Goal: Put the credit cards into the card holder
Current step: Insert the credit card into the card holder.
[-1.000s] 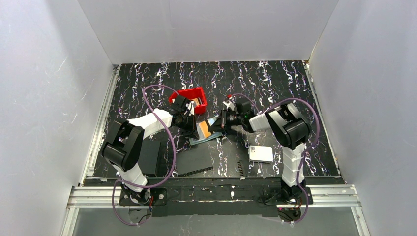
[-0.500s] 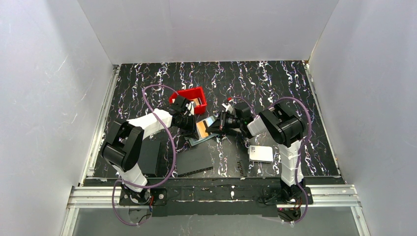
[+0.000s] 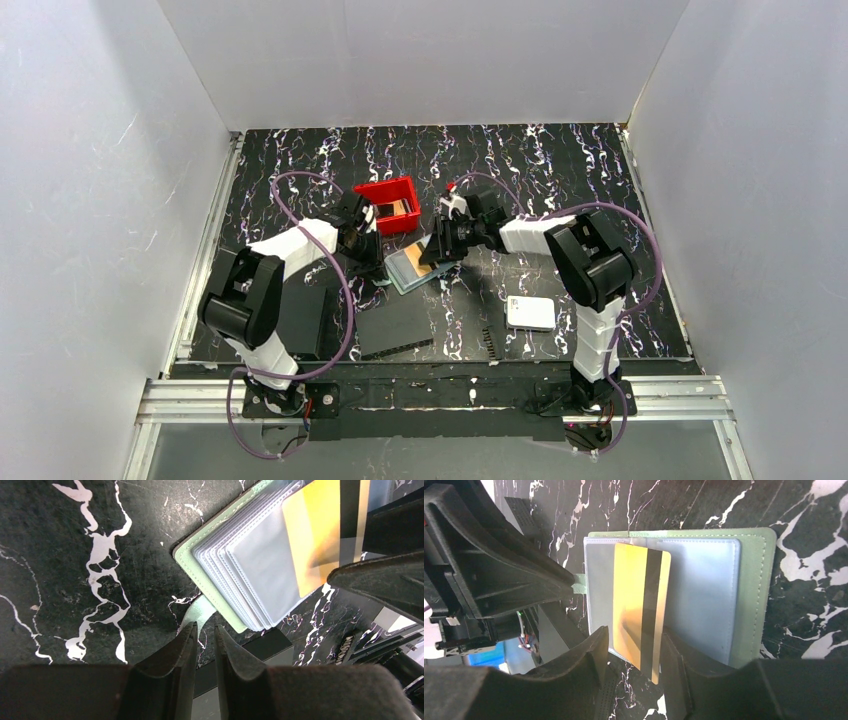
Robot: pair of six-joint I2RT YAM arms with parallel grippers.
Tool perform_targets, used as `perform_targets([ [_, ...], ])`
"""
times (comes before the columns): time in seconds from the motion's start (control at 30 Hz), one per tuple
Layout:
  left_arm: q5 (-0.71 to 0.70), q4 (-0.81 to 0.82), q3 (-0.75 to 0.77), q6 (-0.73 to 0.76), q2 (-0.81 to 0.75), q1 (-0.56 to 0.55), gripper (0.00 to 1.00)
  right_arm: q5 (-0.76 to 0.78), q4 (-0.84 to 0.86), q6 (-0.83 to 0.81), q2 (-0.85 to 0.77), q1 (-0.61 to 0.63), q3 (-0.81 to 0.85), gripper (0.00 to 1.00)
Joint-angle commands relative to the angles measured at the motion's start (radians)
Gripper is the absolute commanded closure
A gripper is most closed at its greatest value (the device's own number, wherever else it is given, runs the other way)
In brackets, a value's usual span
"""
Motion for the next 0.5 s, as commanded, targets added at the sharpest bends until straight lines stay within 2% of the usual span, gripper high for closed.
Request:
perform_targets([
  [0.0, 0.014, 0.007, 0.004, -0.004, 0.03, -0.003, 0.83, 0.056, -0.142, -0.122, 0.011, -0.005, 0.054, 0.48],
  [0.17, 0.013, 0.031, 0.003, -0.001, 0.043, -0.004, 0.83, 0.059, -0.159, -0.173, 0.043, 0.0, 0.1, 0.43],
  [0.3, 0.002, 0.033, 0.02, 0.002, 0.065, -0.009, 0.84, 0.045, -0.164, -0.254, 0.062, 0.033, 0.113, 0.54],
  [0.47, -0.01, 0.031, 0.051, 0.007, 0.087, -0.018, 0.85, 0.009, -0.14, -0.325, 0.06, 0.094, 0.103, 0.6],
])
